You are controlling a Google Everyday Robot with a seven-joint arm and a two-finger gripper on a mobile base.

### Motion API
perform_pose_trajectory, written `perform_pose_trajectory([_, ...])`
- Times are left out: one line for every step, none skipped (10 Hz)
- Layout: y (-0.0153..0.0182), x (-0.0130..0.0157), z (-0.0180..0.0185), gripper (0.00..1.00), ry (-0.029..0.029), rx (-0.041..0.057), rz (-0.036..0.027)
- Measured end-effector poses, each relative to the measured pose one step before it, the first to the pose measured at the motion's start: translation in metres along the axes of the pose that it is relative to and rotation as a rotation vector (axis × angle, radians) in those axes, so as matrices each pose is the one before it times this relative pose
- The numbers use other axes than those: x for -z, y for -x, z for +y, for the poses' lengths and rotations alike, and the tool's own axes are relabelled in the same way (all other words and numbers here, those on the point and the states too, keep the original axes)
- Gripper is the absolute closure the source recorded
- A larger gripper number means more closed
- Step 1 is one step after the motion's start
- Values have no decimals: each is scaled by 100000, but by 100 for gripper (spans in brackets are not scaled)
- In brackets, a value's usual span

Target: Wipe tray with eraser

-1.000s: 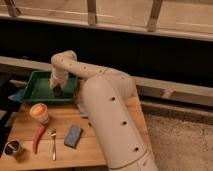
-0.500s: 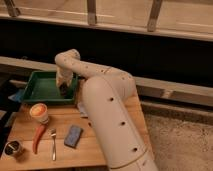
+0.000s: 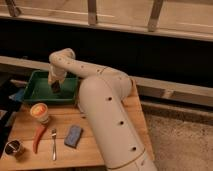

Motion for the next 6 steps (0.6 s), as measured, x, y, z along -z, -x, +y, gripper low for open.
perform_pose_trajectory([-1018,210,364,100,1222,794,703])
perform_pose_trajectory([-928,136,33,100,-204,277,1009])
perform_pose_trajectory([-1166,189,-314,100,-671,-1205,1329])
perform_pose_trajectory([-317,86,-591,100,-1250,-1094,373])
perform_pose_trajectory([410,246,-1074,100,-2160,-993,-344])
perform_pose_trajectory([759,8,-776,100,-1786,-422,-320])
